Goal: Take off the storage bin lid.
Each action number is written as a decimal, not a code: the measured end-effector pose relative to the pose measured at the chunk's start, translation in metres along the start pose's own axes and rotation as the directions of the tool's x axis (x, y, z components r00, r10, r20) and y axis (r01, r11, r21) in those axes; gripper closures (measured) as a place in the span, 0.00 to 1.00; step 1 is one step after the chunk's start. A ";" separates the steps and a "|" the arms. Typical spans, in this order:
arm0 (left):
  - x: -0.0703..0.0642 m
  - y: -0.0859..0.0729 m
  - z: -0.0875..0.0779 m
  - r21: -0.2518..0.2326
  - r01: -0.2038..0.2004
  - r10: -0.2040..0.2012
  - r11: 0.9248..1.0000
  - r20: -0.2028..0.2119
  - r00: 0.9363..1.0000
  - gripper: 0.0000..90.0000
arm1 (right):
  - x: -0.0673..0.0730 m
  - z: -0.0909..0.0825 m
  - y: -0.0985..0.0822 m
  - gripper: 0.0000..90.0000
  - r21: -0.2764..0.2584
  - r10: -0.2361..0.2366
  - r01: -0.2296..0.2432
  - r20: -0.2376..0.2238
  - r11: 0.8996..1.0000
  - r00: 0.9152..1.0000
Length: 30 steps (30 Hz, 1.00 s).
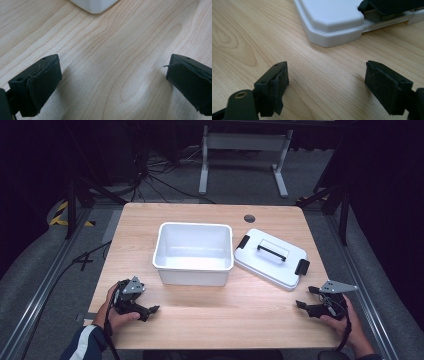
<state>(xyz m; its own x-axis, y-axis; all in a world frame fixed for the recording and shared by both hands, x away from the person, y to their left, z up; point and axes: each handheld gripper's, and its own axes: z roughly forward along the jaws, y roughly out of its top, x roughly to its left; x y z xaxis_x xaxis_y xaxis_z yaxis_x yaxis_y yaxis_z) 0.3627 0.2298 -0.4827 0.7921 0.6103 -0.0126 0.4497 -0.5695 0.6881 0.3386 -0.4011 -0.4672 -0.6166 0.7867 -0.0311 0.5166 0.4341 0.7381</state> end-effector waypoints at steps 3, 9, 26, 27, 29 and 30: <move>0.001 0.000 0.000 0.001 -0.007 0.007 1.000 0.003 1.000 0.00 | 0.001 0.000 0.000 0.20 -0.002 0.007 -0.007 0.010 1.000 1.000; 0.001 0.000 0.000 0.001 -0.008 0.008 1.000 0.003 1.000 0.00 | 0.001 0.000 0.000 0.19 -0.002 0.012 -0.012 0.015 1.000 1.000; 0.001 0.000 0.000 0.004 -0.007 0.007 1.000 0.005 1.000 0.00 | 0.001 0.000 0.000 0.19 0.000 0.011 -0.011 0.014 1.000 1.000; 0.001 0.000 0.000 0.003 -0.005 0.005 1.000 0.004 1.000 0.00 | 0.001 0.000 0.000 0.19 -0.001 0.011 -0.011 0.014 1.000 1.000; 0.001 0.000 0.000 0.003 -0.005 0.005 1.000 0.004 1.000 0.00 | 0.000 0.000 0.000 0.19 -0.001 0.010 -0.010 0.015 1.000 1.000; 0.001 0.000 0.000 0.003 -0.005 0.005 1.000 0.004 1.000 0.00 | 0.000 0.001 0.000 0.19 0.000 0.010 -0.010 0.015 1.000 1.000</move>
<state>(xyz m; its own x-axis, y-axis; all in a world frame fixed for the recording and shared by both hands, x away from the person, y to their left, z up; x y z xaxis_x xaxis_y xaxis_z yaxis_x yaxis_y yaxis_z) 0.3633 0.2305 -0.4826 0.7957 0.6055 -0.0120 0.4472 -0.5741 0.6859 0.3387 -0.4005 -0.4676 -0.6024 0.7975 -0.0333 0.5229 0.4258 0.7384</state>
